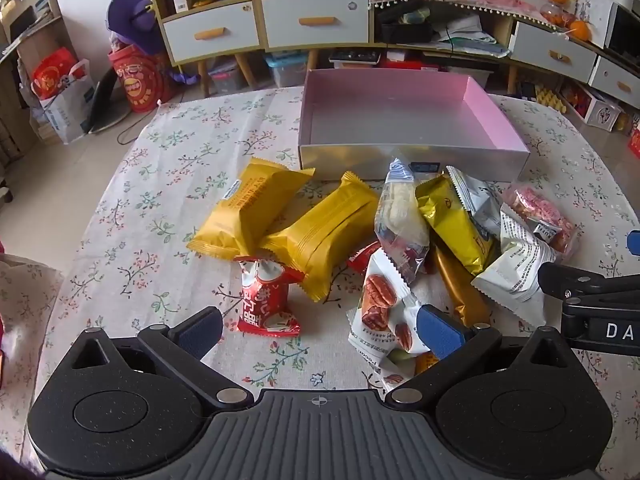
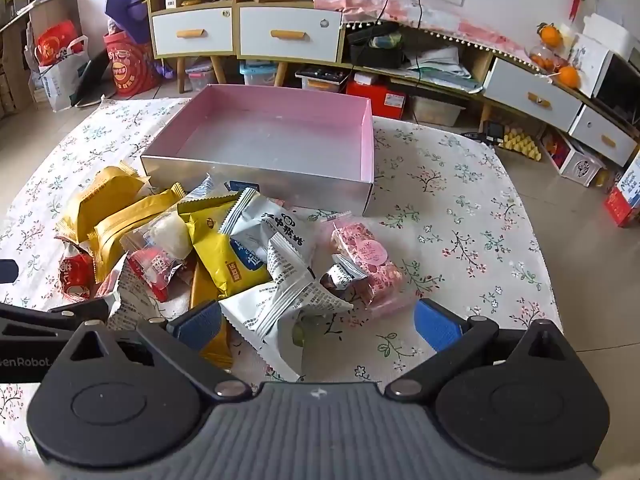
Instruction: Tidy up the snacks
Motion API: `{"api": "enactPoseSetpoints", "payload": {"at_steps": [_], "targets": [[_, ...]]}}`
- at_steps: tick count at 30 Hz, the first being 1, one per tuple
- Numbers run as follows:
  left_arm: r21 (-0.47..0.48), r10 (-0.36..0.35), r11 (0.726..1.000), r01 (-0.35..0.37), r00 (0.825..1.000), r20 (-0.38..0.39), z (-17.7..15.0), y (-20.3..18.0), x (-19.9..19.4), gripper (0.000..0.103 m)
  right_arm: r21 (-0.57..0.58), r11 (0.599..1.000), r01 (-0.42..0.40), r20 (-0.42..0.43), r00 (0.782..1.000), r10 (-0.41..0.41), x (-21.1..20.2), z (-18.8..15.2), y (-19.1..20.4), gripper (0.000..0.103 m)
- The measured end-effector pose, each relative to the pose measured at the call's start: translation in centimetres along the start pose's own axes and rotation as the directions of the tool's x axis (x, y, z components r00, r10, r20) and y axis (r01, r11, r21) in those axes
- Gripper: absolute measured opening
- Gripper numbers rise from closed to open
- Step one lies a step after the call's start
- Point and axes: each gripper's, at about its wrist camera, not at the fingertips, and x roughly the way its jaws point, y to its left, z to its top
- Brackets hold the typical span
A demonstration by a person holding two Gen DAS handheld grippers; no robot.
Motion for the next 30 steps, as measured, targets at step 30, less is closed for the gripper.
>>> {"api": "enactPoseSetpoints", "payload": {"at_steps": [30], "targets": [[-0.003, -0.010, 1.000, 0.010, 1.000, -0.002, 0.02, 0.36, 0.01, 0.103, -0.005, 1.000, -0.002, -0.001, 1.000, 0.002, 0.06, -0.09, 0.02, 0.103]]}}
